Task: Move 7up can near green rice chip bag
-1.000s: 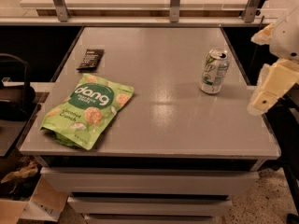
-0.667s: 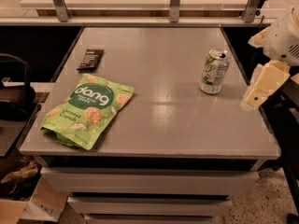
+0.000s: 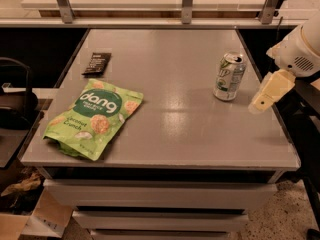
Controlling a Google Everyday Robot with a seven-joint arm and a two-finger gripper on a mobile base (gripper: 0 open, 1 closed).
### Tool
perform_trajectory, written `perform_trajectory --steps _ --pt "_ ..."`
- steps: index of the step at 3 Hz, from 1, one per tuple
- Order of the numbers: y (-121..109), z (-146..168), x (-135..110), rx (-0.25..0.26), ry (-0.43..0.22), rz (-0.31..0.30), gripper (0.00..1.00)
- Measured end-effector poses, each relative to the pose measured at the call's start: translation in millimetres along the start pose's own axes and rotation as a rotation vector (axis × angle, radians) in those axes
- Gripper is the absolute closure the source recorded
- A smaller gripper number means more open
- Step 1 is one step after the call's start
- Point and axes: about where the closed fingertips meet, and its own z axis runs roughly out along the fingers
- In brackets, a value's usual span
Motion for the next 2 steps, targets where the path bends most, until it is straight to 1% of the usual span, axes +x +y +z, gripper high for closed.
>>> perform_trajectory --steps 1,2 --pt "-15.6 13.6 2.9 0.011 -0.073 0.060 0.00" --pt "-27.1 20.0 -4.1 0.014 -0.164 0.090 0.00"
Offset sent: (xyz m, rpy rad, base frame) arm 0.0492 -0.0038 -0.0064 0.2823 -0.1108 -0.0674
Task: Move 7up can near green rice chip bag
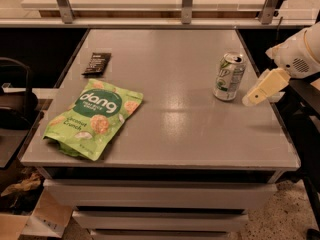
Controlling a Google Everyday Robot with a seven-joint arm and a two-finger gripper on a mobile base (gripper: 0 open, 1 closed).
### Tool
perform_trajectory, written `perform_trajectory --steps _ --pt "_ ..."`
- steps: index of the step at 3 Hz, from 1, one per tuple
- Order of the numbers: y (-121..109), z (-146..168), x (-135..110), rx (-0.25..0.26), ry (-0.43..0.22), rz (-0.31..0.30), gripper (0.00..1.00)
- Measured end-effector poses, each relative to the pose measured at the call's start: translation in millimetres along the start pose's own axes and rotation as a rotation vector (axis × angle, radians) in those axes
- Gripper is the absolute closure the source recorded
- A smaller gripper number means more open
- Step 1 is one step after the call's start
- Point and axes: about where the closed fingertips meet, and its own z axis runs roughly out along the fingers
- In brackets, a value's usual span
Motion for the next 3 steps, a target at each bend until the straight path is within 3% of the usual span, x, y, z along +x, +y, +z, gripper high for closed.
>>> perform_trajectory --steps 3 --pt "11.6 5.7 -39.4 -0.060 -0.239 -0.001 0.00"
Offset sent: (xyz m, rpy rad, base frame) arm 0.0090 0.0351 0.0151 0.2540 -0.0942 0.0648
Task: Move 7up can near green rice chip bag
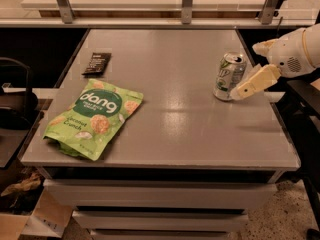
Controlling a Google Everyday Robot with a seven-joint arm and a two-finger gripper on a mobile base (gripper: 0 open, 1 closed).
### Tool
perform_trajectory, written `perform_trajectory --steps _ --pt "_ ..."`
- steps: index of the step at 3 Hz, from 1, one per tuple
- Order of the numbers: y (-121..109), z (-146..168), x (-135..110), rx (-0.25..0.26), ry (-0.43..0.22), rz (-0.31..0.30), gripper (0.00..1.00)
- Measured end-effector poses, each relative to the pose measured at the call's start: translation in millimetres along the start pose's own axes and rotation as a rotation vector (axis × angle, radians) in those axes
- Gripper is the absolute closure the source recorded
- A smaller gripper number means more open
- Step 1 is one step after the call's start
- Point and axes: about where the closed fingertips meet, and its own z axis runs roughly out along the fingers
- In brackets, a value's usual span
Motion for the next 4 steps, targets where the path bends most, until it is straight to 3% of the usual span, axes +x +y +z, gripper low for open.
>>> perform_trajectory --steps 2,3,4 --pt "13.8 25.2 -11.8 -0.071 -0.062 -0.015 0.00" --pt "9.0 32.2 -8.2 -0.077 -0.075 -0.007 0.18" --pt "3.4 37.0 -4.1 -0.081 -0.088 0.002 0.42"
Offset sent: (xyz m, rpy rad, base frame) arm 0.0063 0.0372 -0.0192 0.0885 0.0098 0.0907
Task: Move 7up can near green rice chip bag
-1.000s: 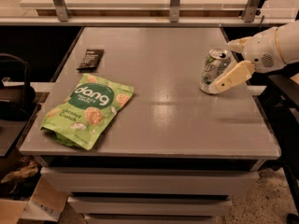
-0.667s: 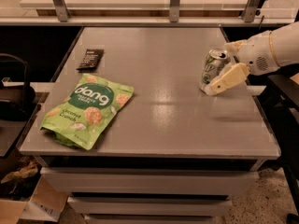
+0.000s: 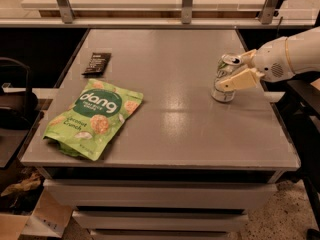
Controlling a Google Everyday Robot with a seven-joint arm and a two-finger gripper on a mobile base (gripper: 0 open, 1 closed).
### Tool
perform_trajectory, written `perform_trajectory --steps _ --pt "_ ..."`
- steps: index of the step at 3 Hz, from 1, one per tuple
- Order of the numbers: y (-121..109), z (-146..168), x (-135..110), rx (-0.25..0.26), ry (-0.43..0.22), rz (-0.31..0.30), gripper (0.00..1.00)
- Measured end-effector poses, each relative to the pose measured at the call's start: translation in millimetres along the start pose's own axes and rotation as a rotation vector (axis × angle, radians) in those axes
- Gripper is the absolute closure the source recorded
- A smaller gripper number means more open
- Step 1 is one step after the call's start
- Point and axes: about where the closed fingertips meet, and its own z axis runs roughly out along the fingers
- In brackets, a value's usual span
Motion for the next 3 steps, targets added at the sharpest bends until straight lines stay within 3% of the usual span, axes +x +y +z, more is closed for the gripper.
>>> perform_trajectory --steps 2,3 --pt "-4.6 0.7 -6.3 -0.034 -0.042 -0.030 0.88" --pt "4.0 -5.3 -42.2 -0.103 -0.094 -0.135 1.00"
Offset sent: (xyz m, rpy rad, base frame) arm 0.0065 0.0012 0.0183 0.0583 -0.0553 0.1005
